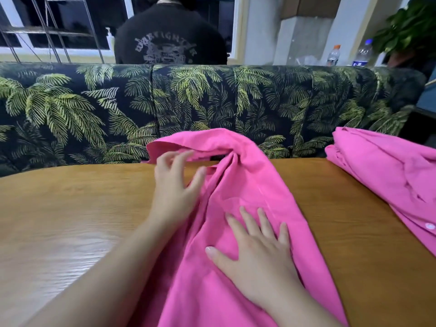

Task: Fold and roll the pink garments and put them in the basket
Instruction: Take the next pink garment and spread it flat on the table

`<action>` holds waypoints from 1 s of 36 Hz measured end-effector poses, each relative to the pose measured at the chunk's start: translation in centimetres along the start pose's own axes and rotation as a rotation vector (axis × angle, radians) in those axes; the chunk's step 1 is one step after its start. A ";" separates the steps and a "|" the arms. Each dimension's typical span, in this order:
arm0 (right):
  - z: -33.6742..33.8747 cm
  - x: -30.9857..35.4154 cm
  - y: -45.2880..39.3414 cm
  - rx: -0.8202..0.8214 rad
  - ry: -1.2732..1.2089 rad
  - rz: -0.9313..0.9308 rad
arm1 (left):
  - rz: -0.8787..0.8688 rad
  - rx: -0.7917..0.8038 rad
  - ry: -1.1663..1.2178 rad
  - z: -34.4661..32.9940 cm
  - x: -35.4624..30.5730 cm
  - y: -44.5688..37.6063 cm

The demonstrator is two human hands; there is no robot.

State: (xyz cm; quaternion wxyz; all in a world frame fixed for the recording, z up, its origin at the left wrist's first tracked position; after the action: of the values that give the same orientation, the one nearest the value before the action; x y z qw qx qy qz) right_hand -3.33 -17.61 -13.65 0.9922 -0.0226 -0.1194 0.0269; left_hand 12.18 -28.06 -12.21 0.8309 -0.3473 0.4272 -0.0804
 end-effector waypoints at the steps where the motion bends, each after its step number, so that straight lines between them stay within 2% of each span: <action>1: 0.0 0.0 0.0 -0.011 -0.014 -0.003 | -0.021 0.016 -0.053 -0.3 -0.3 0.6; 7: 0.9 -0.9 -0.4 -0.220 -0.184 -0.077 | 0.061 0.357 -0.361 -2.3 -0.4 2.8; 12: 2.1 -1.9 -0.7 -0.354 -0.200 -0.009 | 0.106 0.324 -0.448 -1.5 0.7 2.7; 18: 2.4 -2.8 -1.1 -0.473 -0.251 0.033 | -0.017 0.326 -0.368 -0.3 1.5 2.7; 23: 2.4 -4.7 -1.8 -0.428 -0.207 -0.067 | -0.055 0.349 -0.393 1.1 1.8 2.7; 26: 2.0 -5.5 -1.9 -0.348 -0.152 -0.137 | -0.053 0.326 -0.419 2.6 2.7 2.9; 30: 1.8 -5.6 -1.5 -0.221 -0.099 -0.224 | 0.067 0.266 -0.468 6.1 3.5 3.1; 36: 1.8 -5.1 -1.1 -0.113 0.006 -0.252 | 0.254 0.126 -0.615 13.8 6.8 4.2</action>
State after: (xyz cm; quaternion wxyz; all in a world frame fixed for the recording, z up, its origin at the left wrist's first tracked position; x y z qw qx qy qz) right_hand -8.66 -18.96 -13.06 0.9853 -0.0635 -0.1195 -0.1047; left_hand 26.31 -20.83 -13.89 0.9441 -0.2470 0.1906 0.1062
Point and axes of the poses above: each hand's wrist, its own y-axis away from the middle knuckle, its own z-axis out of the back of the hand, x = y × z, the point moved 1 cm from there along -y, towards the middle knuckle, and after that the axes turned 6 degrees about -x, right-handed, at the moved point
